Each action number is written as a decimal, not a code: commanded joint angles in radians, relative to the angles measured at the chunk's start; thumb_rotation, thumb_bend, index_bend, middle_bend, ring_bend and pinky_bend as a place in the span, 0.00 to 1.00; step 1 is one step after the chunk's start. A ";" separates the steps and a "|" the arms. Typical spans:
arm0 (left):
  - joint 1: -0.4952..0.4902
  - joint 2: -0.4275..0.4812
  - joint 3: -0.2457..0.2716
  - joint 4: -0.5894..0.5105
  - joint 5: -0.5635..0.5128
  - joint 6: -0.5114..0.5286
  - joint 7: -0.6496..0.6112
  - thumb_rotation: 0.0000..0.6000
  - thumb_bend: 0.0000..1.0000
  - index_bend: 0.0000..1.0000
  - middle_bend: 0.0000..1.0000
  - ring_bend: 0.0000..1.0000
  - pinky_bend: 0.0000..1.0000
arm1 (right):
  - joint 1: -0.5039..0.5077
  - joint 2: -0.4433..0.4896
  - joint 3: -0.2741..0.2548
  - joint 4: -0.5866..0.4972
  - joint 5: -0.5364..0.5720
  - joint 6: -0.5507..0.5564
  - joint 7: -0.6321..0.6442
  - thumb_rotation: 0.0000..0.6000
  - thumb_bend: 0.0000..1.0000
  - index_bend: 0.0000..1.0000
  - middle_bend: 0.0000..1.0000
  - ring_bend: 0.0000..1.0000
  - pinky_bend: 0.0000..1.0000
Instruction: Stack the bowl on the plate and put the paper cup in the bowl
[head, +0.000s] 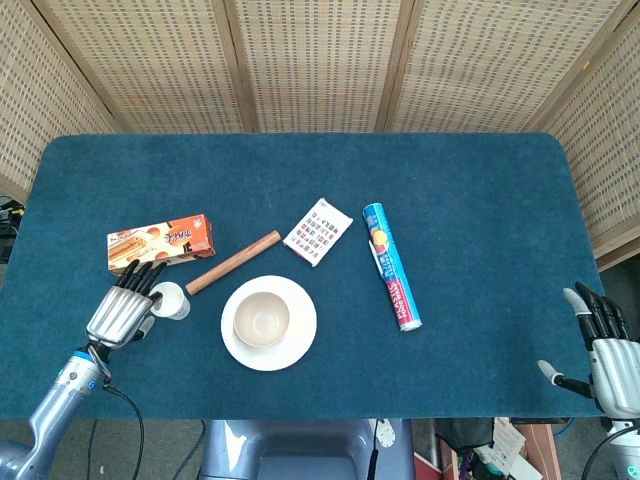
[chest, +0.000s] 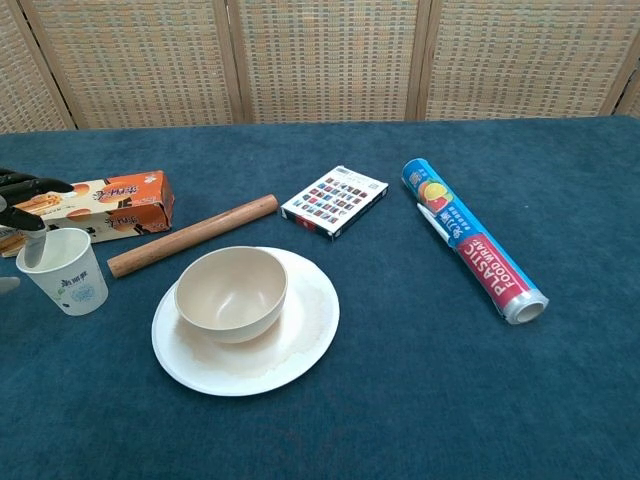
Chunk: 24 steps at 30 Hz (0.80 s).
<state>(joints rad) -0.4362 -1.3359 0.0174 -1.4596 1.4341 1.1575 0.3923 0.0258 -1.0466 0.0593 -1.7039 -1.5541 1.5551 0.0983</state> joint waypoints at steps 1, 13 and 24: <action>-0.004 -0.010 -0.006 0.007 -0.007 -0.008 0.003 1.00 0.35 0.51 0.04 0.00 0.01 | 0.000 0.001 0.001 0.000 0.001 0.001 0.001 1.00 0.15 0.00 0.00 0.00 0.00; -0.018 -0.034 -0.018 0.012 -0.001 -0.016 0.028 1.00 0.38 0.55 0.05 0.00 0.02 | -0.001 0.000 -0.001 -0.002 -0.005 0.003 0.002 1.00 0.15 0.00 0.00 0.00 0.00; -0.016 -0.004 -0.027 -0.023 0.010 0.006 0.035 1.00 0.39 0.58 0.06 0.00 0.02 | 0.000 0.000 -0.001 -0.002 -0.003 0.000 -0.002 1.00 0.15 0.00 0.00 0.00 0.00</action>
<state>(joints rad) -0.4517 -1.3428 -0.0086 -1.4795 1.4418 1.1603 0.4250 0.0258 -1.0469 0.0581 -1.7058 -1.5578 1.5560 0.0969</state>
